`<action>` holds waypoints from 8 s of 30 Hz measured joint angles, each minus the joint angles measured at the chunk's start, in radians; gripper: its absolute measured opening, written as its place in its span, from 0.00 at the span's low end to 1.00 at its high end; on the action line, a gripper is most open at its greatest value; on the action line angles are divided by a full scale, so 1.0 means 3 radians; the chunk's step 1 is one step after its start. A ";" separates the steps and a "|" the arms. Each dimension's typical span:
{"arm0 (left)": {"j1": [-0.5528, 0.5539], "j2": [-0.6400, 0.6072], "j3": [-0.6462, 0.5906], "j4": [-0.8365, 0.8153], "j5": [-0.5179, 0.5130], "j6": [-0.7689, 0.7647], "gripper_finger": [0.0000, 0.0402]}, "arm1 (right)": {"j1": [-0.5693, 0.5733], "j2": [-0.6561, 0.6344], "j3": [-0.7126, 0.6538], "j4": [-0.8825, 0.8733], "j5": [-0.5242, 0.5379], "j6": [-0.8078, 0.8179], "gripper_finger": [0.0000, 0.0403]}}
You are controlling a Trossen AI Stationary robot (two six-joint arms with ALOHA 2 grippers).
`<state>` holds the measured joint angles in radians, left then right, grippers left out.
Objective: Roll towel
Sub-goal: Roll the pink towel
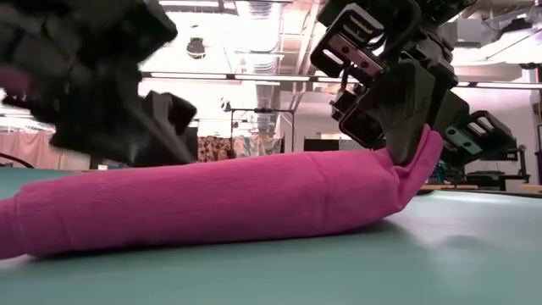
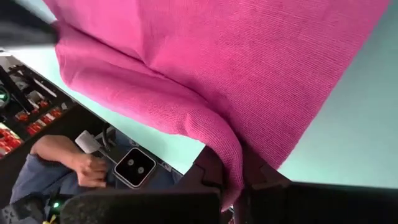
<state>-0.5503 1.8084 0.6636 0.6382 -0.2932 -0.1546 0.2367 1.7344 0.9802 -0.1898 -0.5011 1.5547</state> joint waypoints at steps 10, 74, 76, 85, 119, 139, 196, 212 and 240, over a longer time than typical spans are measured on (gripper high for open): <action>-0.0062 0.0399 0.0010 0.0048 0.0100 -0.0116 0.00 | -0.0160 0.0000 0.0001 0.0022 -0.0069 -0.0107 0.05; -0.0415 0.0272 0.0009 -0.0470 -0.0332 0.0454 0.00 | -0.0889 0.0187 0.0098 0.0003 -0.0684 -0.0837 0.05; -0.0417 0.0269 0.0010 -0.0495 -0.0365 0.0496 0.00 | -0.0889 0.0288 0.0098 0.0073 -0.0751 -0.0855 0.05; -0.0426 -0.0070 0.0000 -0.0954 -0.0423 0.0571 0.00 | -0.0893 0.0397 0.0098 0.0192 -0.0769 -0.1072 0.05; 0.0506 -0.0308 -0.0006 -0.1249 -0.0222 0.1831 0.00 | -0.0855 0.0381 0.0178 0.0243 -0.0769 -0.1232 0.05; 0.0590 -0.0134 -0.0003 -0.1133 0.0196 0.1498 0.00 | -0.1020 0.0456 0.0560 -0.0583 -0.0442 -0.1748 0.05; 0.0345 -0.0799 0.0004 -0.1652 -0.0674 0.1387 0.00 | -0.0897 0.0724 0.0563 0.0005 -0.0413 -0.1985 0.05; 0.0659 -0.0562 0.0002 -0.1315 0.0115 0.1525 0.00 | -0.0852 0.0722 0.0563 0.0032 -0.0323 -0.2235 0.05; 0.0779 -0.0195 0.0009 -0.0999 0.0343 0.1436 0.00 | -0.0687 0.0720 0.0562 -0.0128 -0.0445 -0.2558 0.05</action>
<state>-0.3166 1.7500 0.6662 0.3385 -0.1902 0.2763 0.0305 1.9503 1.1488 -0.2283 -0.6347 0.7874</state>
